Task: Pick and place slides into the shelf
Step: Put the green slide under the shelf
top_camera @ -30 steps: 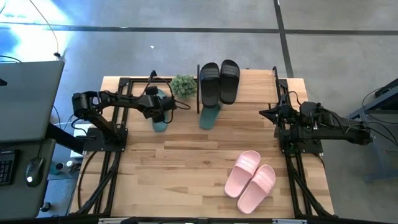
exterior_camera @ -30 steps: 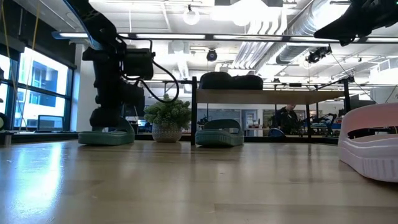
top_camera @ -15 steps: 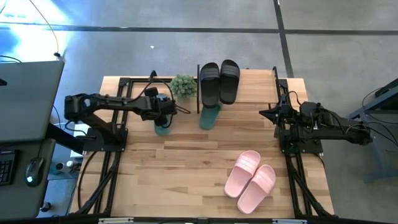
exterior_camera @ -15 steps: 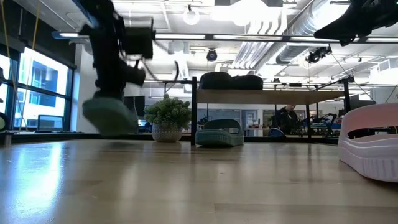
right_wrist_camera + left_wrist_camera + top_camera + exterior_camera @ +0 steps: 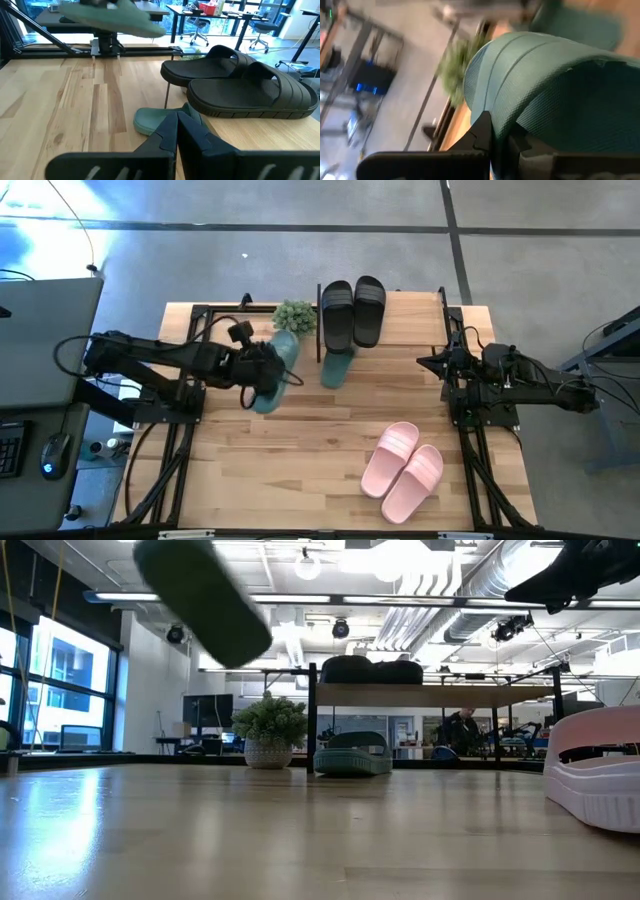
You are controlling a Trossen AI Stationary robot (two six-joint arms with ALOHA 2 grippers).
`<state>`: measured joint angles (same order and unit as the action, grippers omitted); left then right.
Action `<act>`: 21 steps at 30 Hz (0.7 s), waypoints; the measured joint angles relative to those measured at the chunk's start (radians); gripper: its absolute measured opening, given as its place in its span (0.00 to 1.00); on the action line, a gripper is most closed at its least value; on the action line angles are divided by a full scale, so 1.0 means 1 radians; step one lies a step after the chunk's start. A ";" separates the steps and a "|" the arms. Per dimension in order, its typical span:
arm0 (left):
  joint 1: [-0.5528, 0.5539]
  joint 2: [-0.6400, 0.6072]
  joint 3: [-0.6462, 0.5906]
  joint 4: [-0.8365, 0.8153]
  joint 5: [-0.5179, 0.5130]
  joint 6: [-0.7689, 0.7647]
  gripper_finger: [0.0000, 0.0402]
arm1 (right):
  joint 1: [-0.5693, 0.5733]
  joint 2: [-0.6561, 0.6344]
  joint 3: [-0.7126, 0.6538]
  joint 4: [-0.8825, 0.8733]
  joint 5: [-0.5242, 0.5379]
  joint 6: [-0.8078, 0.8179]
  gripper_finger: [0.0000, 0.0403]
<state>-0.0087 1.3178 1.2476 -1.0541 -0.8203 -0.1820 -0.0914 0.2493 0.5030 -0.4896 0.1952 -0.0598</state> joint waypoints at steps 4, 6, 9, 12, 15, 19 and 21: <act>-0.090 -0.001 0.078 0.120 -0.014 0.090 0.00 | 0.000 0.000 0.000 0.000 0.000 0.000 0.00; -0.125 -0.001 0.096 0.226 -0.011 0.165 0.00 | 0.000 0.000 0.000 0.000 0.000 0.000 0.00; -0.155 -0.001 0.103 0.400 0.013 0.295 0.00 | 0.000 0.000 0.000 0.000 0.000 0.000 0.00; -0.156 0.023 0.103 0.540 0.067 0.376 0.00 | 0.000 0.000 0.000 0.000 0.000 0.000 0.00; -0.149 0.073 0.103 0.629 0.074 0.442 0.00 | 0.000 0.000 0.000 0.000 0.000 0.000 0.00; -0.142 0.176 0.103 0.764 0.094 0.563 0.00 | 0.000 0.000 0.000 0.000 0.000 0.000 0.00; -0.141 0.239 0.109 0.829 0.103 0.630 0.00 | 0.000 0.000 0.000 0.000 0.000 0.000 0.00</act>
<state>-0.1497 1.5568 1.3561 -0.2254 -0.7178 0.4484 -0.0910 0.2497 0.5030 -0.4900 0.1955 -0.0601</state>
